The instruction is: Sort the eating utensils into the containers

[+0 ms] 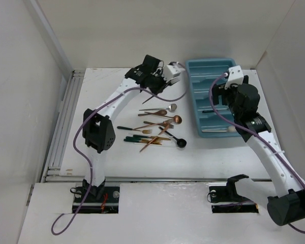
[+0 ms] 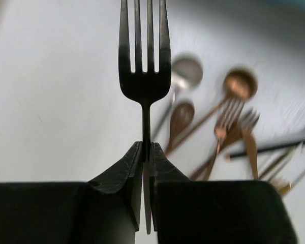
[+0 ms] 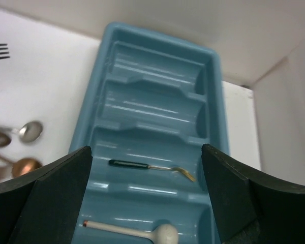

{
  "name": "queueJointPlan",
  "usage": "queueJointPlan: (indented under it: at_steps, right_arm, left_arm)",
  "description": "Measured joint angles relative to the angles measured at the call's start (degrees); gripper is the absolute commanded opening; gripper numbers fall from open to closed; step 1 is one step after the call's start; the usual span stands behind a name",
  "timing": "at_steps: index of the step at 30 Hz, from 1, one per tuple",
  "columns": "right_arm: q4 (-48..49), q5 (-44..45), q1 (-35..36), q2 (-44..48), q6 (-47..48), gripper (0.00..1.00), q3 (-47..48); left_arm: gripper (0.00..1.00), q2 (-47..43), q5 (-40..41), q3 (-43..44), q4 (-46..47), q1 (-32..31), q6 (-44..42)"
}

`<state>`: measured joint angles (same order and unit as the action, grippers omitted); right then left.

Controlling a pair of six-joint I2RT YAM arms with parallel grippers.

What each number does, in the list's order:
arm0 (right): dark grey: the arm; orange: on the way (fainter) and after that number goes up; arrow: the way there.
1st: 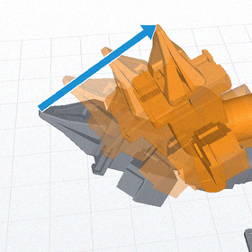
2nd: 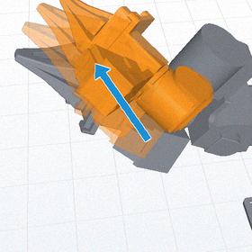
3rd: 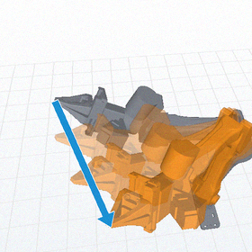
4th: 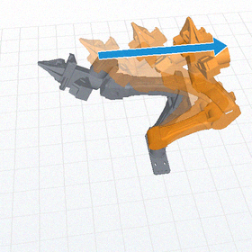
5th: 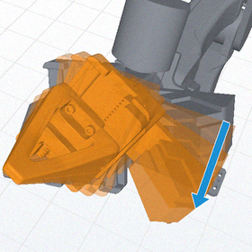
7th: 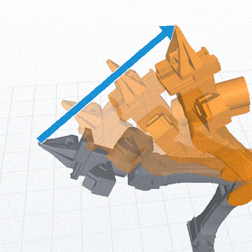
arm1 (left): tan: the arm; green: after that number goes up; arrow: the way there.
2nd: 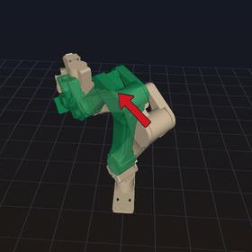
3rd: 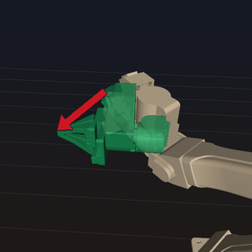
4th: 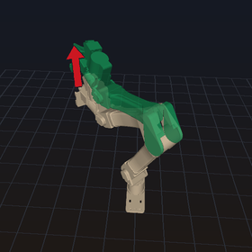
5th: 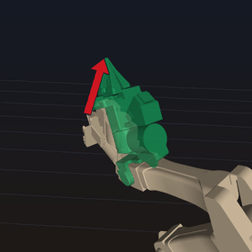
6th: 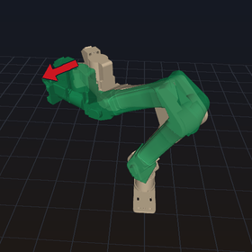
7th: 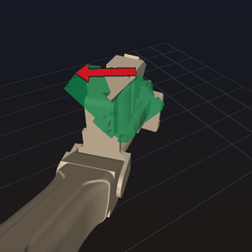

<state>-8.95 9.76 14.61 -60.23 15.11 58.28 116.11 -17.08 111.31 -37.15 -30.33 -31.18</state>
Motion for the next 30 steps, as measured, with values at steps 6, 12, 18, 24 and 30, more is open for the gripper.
queueJointPlan:
  at_steps: [6,12,18,24,30]
  right_arm:
    - [-0.6,11.9,0.0,9.6,-1.4,0.9,2.9]
    - [-0.5,18.1,0.0,20.8,-0.5,0.9,4.8]
    - [-3.6,19.8,0.0,24.0,2.4,0.9,5.2]
    - [-8.1,19.9,0.0,26.1,4.8,0.96,4.9]
    - [-9.5,18.8,0.0,27.5,5.2,0.97,3.9]
  left_arm:
    - [0.0,8.1,-3.7,15.7,15.1,-8.9,5.2]
    - [0.0,18.3,-8.0,21.8,32.3,-16.2,13.1]
    - [0.0,26.4,-4.9,21.8,41.8,-20.6,14.0]
    - [0.57,29.1,-1.5,21.4,44.2,-21.4,13.2]
    - [1.0,28.5,-1.6,21.4,41.0,-20.7,12.7]
